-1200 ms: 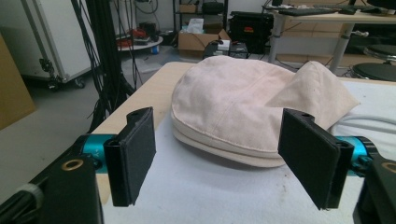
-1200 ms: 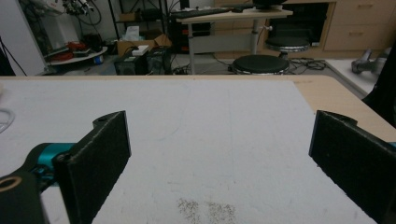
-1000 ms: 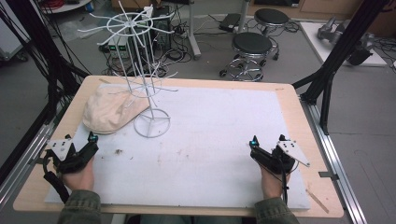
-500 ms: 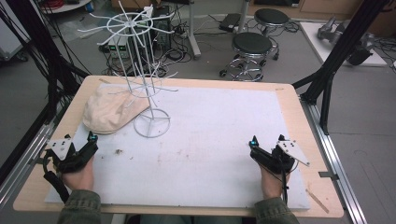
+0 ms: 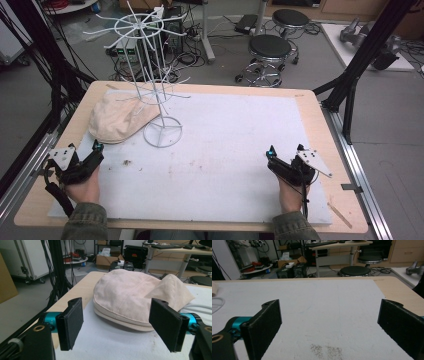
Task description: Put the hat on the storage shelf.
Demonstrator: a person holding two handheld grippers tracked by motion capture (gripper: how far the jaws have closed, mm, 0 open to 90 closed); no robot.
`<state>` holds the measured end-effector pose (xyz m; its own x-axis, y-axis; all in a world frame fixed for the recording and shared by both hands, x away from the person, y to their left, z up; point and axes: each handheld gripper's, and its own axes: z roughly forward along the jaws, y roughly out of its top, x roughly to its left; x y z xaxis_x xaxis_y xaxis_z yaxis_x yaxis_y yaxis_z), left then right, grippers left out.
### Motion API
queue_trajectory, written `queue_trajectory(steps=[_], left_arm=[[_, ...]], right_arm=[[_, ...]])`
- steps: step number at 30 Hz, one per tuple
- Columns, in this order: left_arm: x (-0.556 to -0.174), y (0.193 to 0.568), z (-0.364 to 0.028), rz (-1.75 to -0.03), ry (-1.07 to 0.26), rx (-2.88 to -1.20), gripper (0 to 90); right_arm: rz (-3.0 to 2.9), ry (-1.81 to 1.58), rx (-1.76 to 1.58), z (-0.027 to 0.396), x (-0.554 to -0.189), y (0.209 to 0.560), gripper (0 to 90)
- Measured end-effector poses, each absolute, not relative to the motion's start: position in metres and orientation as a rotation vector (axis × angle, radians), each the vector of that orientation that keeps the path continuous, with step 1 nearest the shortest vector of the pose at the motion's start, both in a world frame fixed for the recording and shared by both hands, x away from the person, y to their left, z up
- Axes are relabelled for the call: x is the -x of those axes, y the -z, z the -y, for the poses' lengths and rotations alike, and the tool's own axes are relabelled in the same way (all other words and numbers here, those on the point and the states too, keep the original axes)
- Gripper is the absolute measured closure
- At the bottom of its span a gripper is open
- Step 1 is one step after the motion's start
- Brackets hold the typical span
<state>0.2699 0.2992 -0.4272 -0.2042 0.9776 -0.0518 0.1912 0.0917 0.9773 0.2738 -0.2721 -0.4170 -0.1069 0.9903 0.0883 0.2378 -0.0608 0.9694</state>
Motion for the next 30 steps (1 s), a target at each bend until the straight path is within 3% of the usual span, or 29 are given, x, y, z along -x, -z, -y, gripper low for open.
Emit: queue_trajectory(steps=[8, 18, 30], left_arm=[[-0.273, 0.421, -0.298, -1.523, -1.187, -1.191, 27.8], [-0.281, 0.412, -0.317, -1.530, -1.073, -1.142, 27.7], [-0.308, 0.396, -0.320, -1.531, -1.037, -1.246, 27.0]], right_arm=[[-1.438, -1.234, -1.375, 0.270, -0.274, 0.417, 4.3], [-1.442, -1.228, -1.377, 0.271, -0.274, 0.417, 4.3], [-1.442, -1.218, -1.377, 0.270, -0.274, 0.418, 4.2]])
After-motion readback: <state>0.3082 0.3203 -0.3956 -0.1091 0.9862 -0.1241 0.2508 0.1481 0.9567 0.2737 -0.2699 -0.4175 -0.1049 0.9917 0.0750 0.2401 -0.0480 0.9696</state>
